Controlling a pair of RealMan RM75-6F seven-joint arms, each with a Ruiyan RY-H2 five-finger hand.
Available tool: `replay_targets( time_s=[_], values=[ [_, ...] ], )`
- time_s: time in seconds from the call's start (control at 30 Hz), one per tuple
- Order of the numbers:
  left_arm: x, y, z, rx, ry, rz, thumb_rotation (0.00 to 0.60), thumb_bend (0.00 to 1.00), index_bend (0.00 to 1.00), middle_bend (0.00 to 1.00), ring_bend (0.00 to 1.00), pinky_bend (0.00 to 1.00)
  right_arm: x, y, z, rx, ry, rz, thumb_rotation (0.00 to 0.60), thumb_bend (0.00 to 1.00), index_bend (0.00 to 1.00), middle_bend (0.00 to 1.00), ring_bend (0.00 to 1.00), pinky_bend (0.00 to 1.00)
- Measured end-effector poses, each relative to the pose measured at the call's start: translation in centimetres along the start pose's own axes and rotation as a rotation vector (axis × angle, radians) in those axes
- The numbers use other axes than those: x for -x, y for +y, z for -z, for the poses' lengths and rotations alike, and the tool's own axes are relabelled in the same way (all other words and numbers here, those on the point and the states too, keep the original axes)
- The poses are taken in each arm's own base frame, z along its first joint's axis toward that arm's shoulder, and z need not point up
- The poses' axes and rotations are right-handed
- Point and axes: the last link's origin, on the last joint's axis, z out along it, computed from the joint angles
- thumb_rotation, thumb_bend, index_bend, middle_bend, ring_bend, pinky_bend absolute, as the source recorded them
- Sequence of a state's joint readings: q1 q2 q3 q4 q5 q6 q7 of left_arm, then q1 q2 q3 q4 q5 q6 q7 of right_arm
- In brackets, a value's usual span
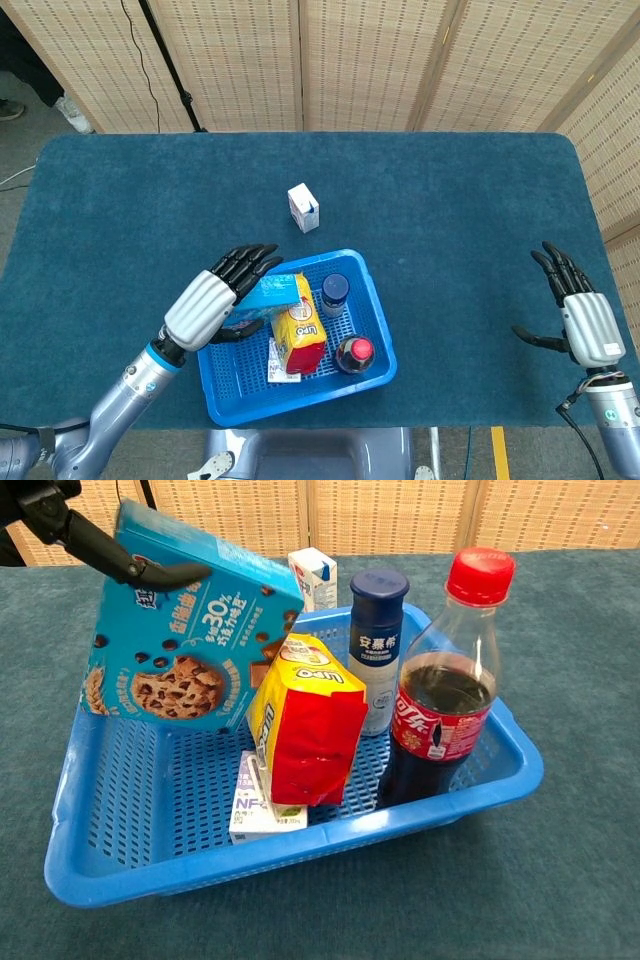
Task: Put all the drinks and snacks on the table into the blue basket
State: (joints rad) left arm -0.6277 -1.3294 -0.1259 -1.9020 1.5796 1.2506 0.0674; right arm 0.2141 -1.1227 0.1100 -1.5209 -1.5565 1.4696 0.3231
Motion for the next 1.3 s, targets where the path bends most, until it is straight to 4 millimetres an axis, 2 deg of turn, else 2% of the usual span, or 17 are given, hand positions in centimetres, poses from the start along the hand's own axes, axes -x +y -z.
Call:
replay_targets(
  time_s=[0.2,0.37,0.57,0.8,0.93,1.17,1.3],
  values=[
    [-1.8,-0.4,-0.9,0.067,0.090,0.105,0.600,0.00,0.00,0.00,0.00,0.00,0.0,0.0,0.0,0.001,-0.001,0.001,0.600,0.00,0.00,0.00,0.00,0.14],
    [-3.4,-0.9,-2.1,0.089,0.137,0.103,0.600,0.00,0.00,0.00,0.00,0.00,0.1,0.0,0.0,0.000,-0.003,0.001,0.600,0.00,0.00,0.00,0.00,0.14],
    [-4.9,-2.4,-4.6,0.089,0.099,0.007,0.600,0.00,0.00,0.00,0.00,0.00,0.0,-0.1,0.1,0.001,-0.003,-0.004,0.600,0.00,0.00,0.00,0.00,0.14],
    [-7.6,-5.8,-7.6,0.036,0.000,-0.152,0.600,0.00,0.00,0.00,0.00,0.00,-0.1,0.1,0.0,0.010,-0.001,-0.005,0.600,0.00,0.00,0.00,0.00,0.14],
    [-9.1,-7.1,-9.0,0.007,-0.015,-0.221,0.600,0.00,0.00,0.00,0.00,0.00,-0.1,0.2,-0.1,0.017,-0.001,-0.005,0.600,0.00,0.00,0.00,0.00,0.14],
    [-9.6,-9.4,-11.6,-0.059,-0.105,-0.351,0.600,0.00,0.00,0.00,0.00,0.00,0.0,0.5,-0.3,0.033,-0.002,0.002,0.600,0.00,0.00,0.00,0.00,0.14],
    [-8.4,-10.6,-13.8,-0.095,-0.167,-0.423,0.600,0.00,0.00,0.00,0.00,0.00,0.2,0.7,-0.5,0.042,-0.008,0.008,0.600,0.00,0.00,0.00,0.00,0.14]
  ],
)
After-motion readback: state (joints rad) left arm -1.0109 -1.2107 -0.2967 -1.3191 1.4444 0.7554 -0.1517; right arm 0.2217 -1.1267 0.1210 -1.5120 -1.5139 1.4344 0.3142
